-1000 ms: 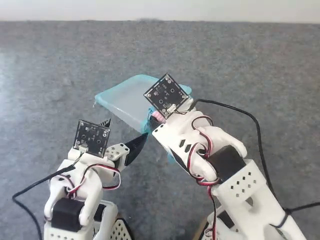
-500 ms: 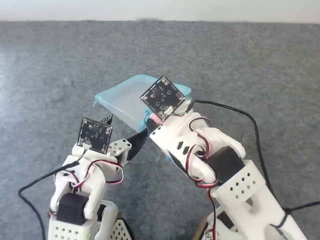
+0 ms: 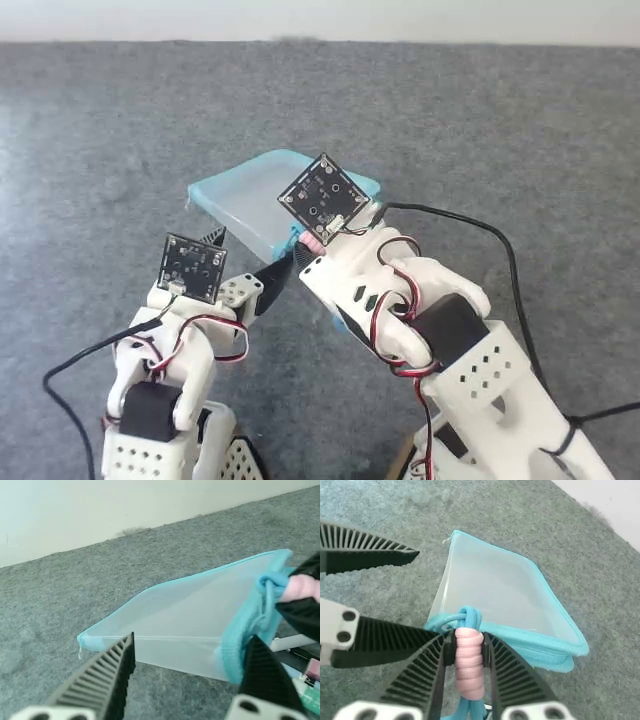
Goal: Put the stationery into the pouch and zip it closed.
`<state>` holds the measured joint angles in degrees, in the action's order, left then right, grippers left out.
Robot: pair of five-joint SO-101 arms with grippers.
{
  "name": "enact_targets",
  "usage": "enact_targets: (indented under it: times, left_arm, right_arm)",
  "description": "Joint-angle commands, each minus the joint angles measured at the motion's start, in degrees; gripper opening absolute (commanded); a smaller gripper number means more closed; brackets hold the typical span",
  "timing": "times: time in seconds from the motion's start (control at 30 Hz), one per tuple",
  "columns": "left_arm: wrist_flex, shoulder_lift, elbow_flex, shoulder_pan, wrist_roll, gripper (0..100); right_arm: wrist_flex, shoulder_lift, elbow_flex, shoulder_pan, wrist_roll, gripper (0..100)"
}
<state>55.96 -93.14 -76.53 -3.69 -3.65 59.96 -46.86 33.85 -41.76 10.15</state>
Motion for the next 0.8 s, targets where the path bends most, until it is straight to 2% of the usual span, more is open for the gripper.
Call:
enact_targets:
  times: [0.0,0.37,0.53,0.77]
  left_arm:
    - [-1.85,-0.35,0.57,0.79,-0.09,28]
    - [-1.85,-0.35,0.48,0.7,-0.26,19]
    - [-1.85,-0.35,0.31,0.79,-0.44,17]
    - [-1.93,-0.35,0.31,0.79,-0.44,15]
  right_arm:
    - [0.4,-0.48,-3.78,-0.4,-0.62,0.6]
    - [1.63,0.04,-3.34,1.71,1.76,0.6]
    - [1.1,0.13,-1.49,5.58,2.11,0.6]
    - [1.1,0.13,1.85,5.85,4.13,0.6]
